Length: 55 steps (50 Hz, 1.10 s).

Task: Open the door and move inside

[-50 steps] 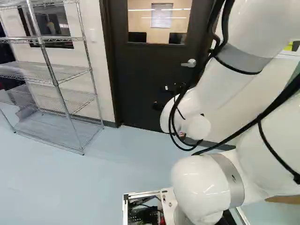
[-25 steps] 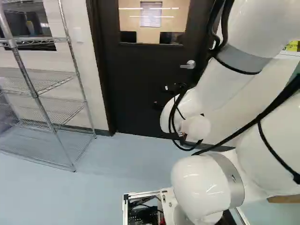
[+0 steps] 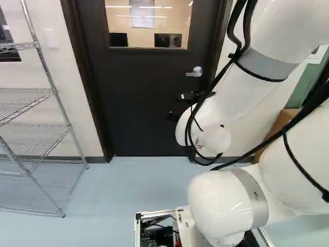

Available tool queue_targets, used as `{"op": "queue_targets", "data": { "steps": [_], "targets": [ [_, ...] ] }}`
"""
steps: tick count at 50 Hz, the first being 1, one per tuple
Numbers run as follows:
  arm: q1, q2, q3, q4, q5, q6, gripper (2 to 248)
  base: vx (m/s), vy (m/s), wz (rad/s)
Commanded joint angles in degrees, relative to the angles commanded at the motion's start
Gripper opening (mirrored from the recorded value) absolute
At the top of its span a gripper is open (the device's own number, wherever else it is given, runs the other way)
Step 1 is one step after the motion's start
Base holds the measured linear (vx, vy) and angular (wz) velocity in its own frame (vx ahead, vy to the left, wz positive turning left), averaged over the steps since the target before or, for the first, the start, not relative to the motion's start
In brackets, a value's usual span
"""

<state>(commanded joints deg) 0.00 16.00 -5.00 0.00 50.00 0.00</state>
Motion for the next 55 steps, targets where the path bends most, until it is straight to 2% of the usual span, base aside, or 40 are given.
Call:
{"op": "queue_targets", "data": {
  "steps": [20, 55],
  "targets": [
    [0.0, 0.0, 0.0, 0.0, 0.0, 0.0, 247, 0.135, 0.009, -0.31],
    [0.18, -0.86, -3.0, 0.0, 0.0, 0.0, 247, 0.007, 0.004, -0.005]
  ]
}}
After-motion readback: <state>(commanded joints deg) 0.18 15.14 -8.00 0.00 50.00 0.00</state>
